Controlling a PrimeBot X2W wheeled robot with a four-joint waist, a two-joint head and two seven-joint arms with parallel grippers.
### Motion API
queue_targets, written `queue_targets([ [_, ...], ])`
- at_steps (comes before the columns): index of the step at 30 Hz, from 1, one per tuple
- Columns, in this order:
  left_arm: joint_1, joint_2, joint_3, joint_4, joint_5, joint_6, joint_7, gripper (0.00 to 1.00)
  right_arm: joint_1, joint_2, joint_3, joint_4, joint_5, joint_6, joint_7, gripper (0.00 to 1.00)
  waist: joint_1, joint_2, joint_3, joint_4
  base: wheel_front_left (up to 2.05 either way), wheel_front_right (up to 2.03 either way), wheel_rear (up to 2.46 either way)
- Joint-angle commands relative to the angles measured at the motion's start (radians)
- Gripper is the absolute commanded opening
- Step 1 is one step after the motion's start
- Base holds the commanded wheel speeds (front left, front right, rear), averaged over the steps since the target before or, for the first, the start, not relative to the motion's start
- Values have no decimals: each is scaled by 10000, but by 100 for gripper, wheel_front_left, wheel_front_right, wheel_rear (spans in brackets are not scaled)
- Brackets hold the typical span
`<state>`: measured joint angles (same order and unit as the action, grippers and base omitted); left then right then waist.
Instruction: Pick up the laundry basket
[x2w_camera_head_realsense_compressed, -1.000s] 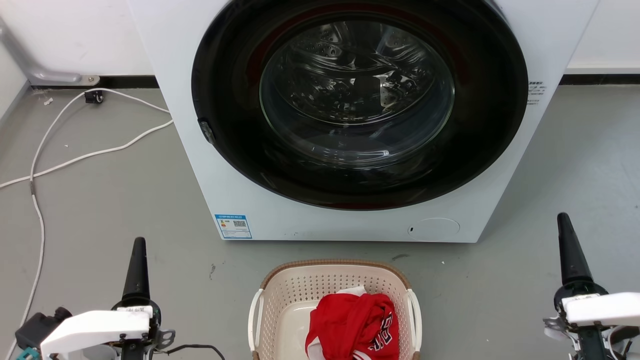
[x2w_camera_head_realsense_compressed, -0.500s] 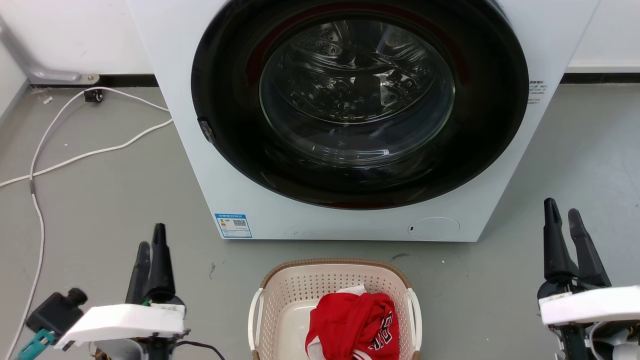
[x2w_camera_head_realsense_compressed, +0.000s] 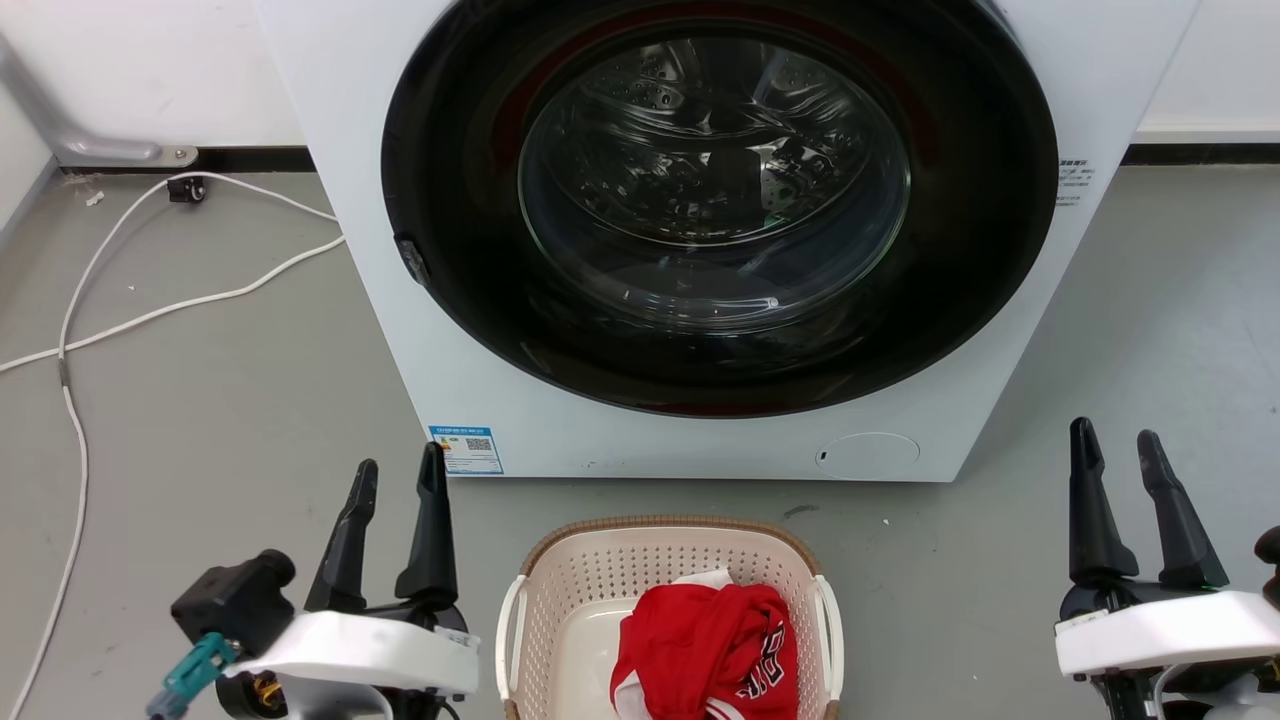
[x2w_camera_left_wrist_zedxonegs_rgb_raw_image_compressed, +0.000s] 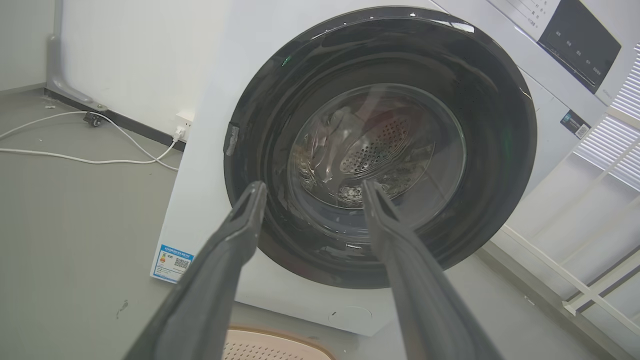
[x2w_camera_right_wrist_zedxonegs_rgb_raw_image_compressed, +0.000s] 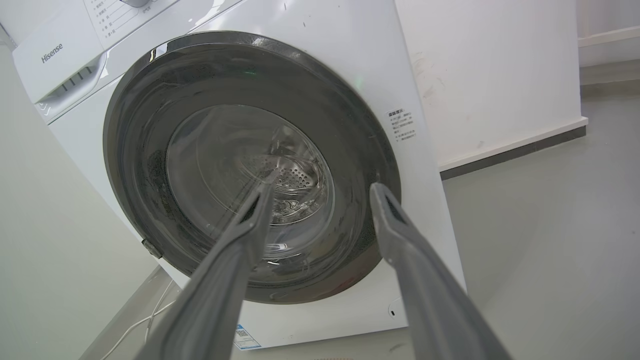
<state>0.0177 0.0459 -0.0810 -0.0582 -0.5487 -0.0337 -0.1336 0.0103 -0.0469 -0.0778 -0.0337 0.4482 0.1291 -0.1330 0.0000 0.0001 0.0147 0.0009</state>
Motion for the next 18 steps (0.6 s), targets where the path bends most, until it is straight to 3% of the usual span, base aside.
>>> queue_targets([
  [1,34,64,-99,-176,370,95,-92,100,24,-41,22,-95,-333,21,-89,100,0,-1,-4,-5,0,0,0],
  [18,159,436,-1038,-179,2021,711,-498,100,284,-46,137,202,-2305,22,-485,100,0,-1,-76,-13,0,0,0],
])
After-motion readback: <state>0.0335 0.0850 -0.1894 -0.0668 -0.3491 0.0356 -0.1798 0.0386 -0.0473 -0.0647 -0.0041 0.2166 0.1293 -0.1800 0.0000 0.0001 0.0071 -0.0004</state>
